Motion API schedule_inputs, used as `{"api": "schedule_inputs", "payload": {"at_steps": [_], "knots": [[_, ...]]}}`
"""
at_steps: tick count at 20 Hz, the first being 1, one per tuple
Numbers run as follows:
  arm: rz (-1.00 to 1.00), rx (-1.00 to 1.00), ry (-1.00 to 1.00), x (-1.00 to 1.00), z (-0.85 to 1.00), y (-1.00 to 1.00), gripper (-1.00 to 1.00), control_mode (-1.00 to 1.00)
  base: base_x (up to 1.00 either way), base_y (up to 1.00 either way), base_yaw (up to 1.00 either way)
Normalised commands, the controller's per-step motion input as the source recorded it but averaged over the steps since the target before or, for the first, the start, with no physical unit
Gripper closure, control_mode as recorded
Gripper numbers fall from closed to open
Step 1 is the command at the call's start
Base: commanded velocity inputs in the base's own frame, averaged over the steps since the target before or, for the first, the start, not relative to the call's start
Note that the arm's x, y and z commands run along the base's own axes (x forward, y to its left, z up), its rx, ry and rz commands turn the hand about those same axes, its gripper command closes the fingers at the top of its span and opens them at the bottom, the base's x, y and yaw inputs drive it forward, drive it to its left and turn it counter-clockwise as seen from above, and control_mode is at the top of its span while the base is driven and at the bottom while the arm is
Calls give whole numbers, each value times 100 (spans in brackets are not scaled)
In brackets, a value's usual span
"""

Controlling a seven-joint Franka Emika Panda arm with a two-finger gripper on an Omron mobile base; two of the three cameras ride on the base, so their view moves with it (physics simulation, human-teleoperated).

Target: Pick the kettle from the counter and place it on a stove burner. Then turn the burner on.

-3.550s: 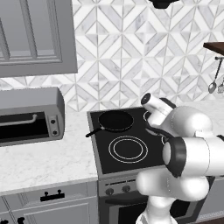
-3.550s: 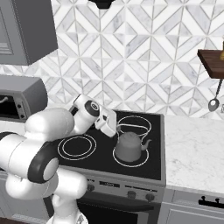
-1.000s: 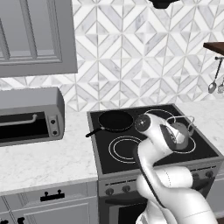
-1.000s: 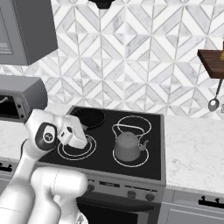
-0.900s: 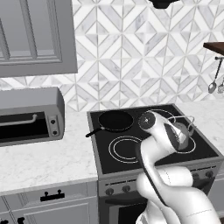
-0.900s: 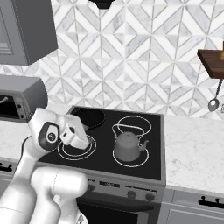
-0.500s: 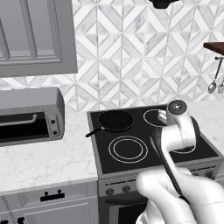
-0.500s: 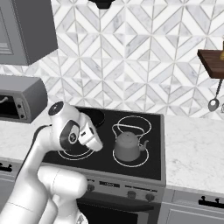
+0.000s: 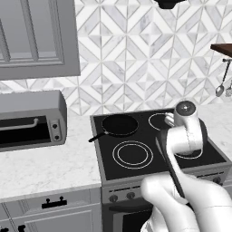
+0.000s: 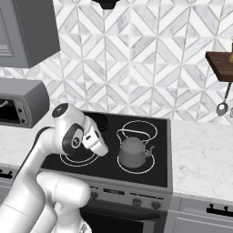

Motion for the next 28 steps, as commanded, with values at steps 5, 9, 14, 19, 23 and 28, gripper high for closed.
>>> {"api": "schedule_inputs", "payload": {"at_steps": [5, 9, 14, 19, 23, 28], "knots": [[0, 0, 0, -2, 0, -20, -100, 100, -1, -40, 0], [0, 0, 0, 0, 0, 0, -100, 100, 0, -66, 0], [0, 0, 0, 0, 0, 0, -100, 100, 0, -68, 0], [0, 0, 0, 0, 0, 0, -100, 100, 0, -64, 0], [0, 0, 0, 0, 0, 0, -100, -100, 0, -3, 0], [1, -9, 0, -9, 0, 49, -100, -100, 0, 0, 0]]}}
